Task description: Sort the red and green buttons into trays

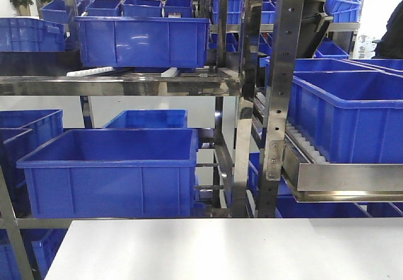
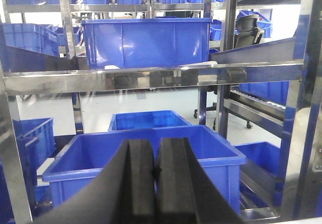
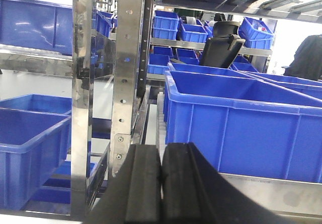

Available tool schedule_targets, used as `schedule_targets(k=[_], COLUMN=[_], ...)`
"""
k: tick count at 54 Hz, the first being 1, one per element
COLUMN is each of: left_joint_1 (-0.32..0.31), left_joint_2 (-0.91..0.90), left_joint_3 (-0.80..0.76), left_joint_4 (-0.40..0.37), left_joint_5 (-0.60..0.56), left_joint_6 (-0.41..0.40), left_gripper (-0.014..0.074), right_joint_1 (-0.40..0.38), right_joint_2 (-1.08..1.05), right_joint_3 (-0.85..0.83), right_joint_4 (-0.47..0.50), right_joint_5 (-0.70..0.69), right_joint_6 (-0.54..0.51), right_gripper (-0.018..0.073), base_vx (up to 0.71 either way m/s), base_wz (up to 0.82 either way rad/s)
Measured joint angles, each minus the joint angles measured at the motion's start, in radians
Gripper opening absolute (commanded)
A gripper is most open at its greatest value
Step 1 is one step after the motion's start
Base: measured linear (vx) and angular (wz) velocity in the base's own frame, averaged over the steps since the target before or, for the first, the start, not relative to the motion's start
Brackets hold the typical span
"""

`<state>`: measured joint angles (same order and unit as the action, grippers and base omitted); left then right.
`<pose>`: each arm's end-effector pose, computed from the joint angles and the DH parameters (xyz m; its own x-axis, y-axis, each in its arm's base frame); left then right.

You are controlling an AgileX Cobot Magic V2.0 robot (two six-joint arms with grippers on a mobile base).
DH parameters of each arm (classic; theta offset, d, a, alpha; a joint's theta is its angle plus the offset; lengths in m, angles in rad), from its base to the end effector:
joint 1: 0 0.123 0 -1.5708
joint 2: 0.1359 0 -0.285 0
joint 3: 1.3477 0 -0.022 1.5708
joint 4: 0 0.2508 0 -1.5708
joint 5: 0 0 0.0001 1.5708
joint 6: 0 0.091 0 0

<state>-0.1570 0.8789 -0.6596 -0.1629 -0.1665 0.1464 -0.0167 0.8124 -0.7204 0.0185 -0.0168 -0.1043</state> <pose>0.1900 -0.0276 0.3567 0.0300 -0.0192 -0.9994 0.1302 0.9914 -0.0151 0.1757 -0.0030 0.3763 0.0105 -0.0859 -0.9962 0.0180 0.9962 -0.0857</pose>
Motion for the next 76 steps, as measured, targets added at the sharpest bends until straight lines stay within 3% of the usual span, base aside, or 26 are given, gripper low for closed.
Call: schedule_targets(k=[10, 18, 26, 32, 46, 55, 64, 76], left_joint_1=[0.000, 0.000, 0.000, 0.000, 0.000, 0.000, 0.000, 0.000], left_joint_2=[0.000, 0.000, 0.000, 0.000, 0.000, 0.000, 0.000, 0.000], left_joint_3=[0.000, 0.000, 0.000, -0.001, -0.001, -0.001, -0.001, -0.001], left_joint_4=[0.006, 0.007, 0.007, 0.007, 0.007, 0.007, 0.007, 0.007], left_joint_5=[0.000, 0.000, 0.000, 0.000, 0.000, 0.000, 0.000, 0.000], left_joint_6=[0.000, 0.000, 0.000, 0.000, 0.000, 0.000, 0.000, 0.000], left_gripper=[0.0463, 0.0509, 0.0507, 0.0507, 0.0507, 0.0507, 0.0507, 0.0507], right_joint_1=[0.000, 0.000, 0.000, 0.000, 0.000, 0.000, 0.000, 0.000], right_joint_2=[0.002, 0.013, 0.017, 0.056, 0.316, 0.630, 0.955, 1.111], right_joint_3=[0.000, 0.000, 0.001, 0.061, 0.488, 0.669, 0.633, 0.490], right_joint_4=[0.000, 0.000, 0.017, 0.019, -0.018, -0.027, -0.030, -0.030], right_joint_5=[-0.003, -0.043, -0.100, -0.251, -0.628, -0.976, -1.101, -1.116], right_joint_6=[0.000, 0.000, 0.024, 0.033, 0.090, 0.116, 0.124, 0.125], right_gripper=[0.0615, 0.0726, 0.0716, 0.0681, 0.0580, 0.0553, 0.0552, 0.0552], base_vx=[0.00, 0.00, 0.00, 0.00, 0.00, 0.00, 0.00, 0.00], base_wz=[0.00, 0.00, 0.00, 0.00, 0.00, 0.00, 0.00, 0.00])
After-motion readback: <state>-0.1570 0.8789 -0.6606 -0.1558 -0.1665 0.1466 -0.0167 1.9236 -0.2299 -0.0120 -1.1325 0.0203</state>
